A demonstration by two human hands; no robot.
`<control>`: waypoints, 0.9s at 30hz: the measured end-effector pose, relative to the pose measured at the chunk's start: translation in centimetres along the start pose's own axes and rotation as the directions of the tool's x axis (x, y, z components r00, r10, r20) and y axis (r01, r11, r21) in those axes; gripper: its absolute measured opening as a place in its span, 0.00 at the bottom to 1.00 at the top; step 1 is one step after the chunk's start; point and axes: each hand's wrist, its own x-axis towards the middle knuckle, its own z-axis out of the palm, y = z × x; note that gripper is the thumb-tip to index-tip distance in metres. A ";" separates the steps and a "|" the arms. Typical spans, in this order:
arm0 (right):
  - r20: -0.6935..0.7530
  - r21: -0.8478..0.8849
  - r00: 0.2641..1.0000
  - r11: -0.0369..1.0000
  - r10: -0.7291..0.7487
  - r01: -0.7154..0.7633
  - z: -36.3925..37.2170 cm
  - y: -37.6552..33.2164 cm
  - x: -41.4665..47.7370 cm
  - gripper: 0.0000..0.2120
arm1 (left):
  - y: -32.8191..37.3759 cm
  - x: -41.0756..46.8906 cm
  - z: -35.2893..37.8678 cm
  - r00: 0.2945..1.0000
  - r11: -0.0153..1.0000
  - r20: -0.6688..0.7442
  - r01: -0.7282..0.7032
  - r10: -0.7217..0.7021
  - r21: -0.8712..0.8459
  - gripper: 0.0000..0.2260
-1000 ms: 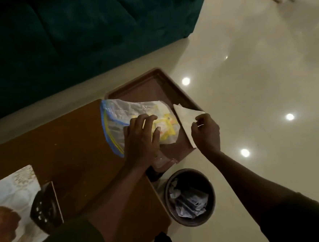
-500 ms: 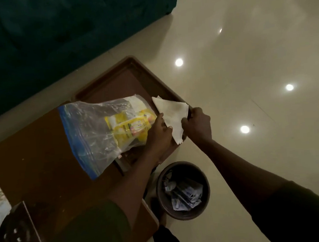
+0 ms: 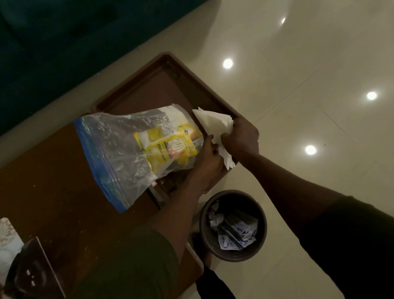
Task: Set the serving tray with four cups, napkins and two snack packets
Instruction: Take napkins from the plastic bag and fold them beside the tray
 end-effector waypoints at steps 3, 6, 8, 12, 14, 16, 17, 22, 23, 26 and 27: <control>-0.091 0.099 0.996 0.995 -0.016 0.025 -0.8 -0.5 -1.1 0.17 | 0.1 0.0 -0.8 0.992 1.000 -0.126 -0.014 0.015 0.007 0.17; -0.165 0.225 0.985 0.971 -0.045 0.082 -2.2 -1.5 -2.4 0.10 | 1.3 -0.9 -1.4 0.997 0.974 -0.062 0.021 -0.036 -0.227 0.17; -0.152 0.360 0.987 0.926 -0.061 0.113 -3.1 -2.5 -3.4 0.10 | 2.6 -1.7 -1.9 0.998 0.874 -0.009 0.044 -0.055 -0.484 0.17; 0.003 0.591 0.998 0.805 -0.069 0.054 -3.3 -5.2 -6.1 0.06 | 5.0 -3.6 -5.1 0.999 0.656 -0.017 0.013 -0.039 -0.755 0.20; 0.124 0.636 0.985 0.771 -0.120 0.013 -2.0 -6.5 -8.0 0.09 | 5.8 -4.8 -7.8 0.998 0.594 -0.051 -0.017 -0.040 -0.804 0.21; 0.215 0.601 0.960 0.799 -0.178 0.014 0.1 -8.0 -9.9 0.09 | 5.8 -6.1 -11.0 0.996 0.551 -0.080 -0.044 -0.041 -0.833 0.22; 0.239 0.574 0.950 0.818 -0.202 0.029 1.2 -8.8 -10.8 0.07 | 5.6 -6.7 -12.4 0.994 0.540 -0.096 -0.056 -0.047 -0.840 0.23; 0.239 0.449 0.918 0.874 -0.316 0.184 6.6 -13.4 -16.2 0.15 | 2.4 -10.5 -19.6 0.981 0.538 -0.189 -0.136 -0.044 -0.832 0.05; 0.255 0.435 0.904 0.876 -0.342 0.208 7.6 -14.1 -17.4 0.16 | 1.7 -11.4 -21.3 0.971 0.517 -0.229 -0.166 -0.060 -0.840 0.04; 0.330 0.416 0.852 0.873 -0.407 0.256 10.7 -15.7 -20.8 0.20 | -0.8 -14.1 -26.1 0.942 0.494 -0.326 -0.247 -0.080 -0.834 0.01; 0.349 0.412 0.838 0.872 -0.420 0.266 11.6 -16.1 -21.8 0.21 | -1.6 -14.9 -27.3 0.936 0.504 -0.342 -0.257 -0.080 -0.824 0.02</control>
